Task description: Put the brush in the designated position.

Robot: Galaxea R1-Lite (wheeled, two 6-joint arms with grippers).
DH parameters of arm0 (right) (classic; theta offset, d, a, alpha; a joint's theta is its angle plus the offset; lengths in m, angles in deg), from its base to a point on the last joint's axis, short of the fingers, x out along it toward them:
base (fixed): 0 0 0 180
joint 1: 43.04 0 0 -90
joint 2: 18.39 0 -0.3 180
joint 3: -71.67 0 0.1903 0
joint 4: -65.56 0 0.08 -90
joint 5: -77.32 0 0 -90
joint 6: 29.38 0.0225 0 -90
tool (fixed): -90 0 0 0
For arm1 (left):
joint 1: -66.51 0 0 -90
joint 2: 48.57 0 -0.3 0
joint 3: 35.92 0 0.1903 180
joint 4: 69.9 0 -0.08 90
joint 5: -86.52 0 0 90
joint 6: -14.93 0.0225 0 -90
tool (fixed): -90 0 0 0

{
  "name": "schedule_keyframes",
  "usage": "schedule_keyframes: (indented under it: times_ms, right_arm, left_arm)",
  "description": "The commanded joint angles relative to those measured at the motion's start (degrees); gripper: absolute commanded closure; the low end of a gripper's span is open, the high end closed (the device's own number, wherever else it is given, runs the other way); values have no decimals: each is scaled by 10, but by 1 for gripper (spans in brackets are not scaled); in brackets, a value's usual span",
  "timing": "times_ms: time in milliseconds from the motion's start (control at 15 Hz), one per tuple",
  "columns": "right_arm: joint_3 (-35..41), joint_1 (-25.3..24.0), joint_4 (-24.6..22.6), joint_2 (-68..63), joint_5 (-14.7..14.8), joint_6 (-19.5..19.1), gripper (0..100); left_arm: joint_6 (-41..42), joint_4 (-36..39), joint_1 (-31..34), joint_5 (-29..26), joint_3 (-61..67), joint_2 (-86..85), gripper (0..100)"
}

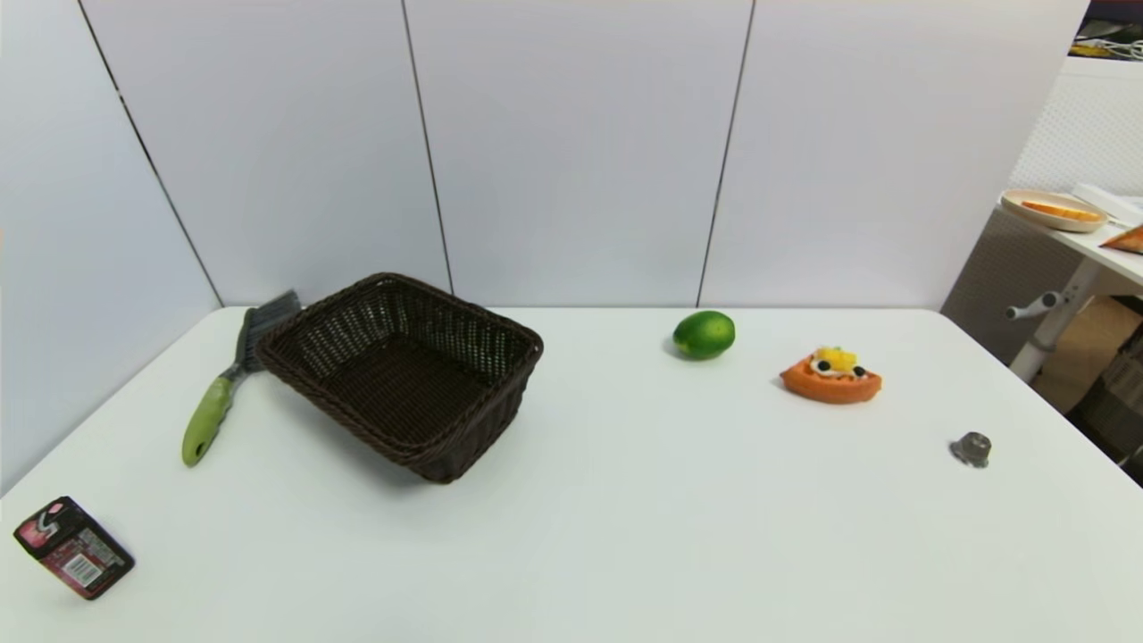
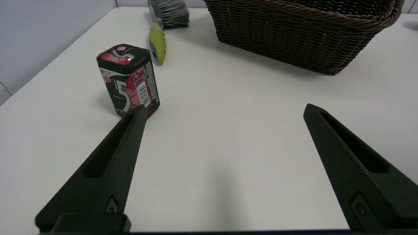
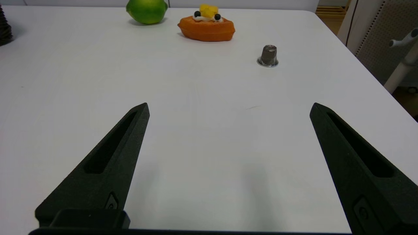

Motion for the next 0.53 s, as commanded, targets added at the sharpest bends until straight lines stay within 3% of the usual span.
schedule_keyframes:
  times_ms: [67,533]
  right_arm:
    - [1,0,0,-1,0,0,0]
    - [1,0,0,-1,0,0,0]
  left_arm:
    - [0,0,0,0,0,2,0]
    - [0,0,0,0,0,2,0]
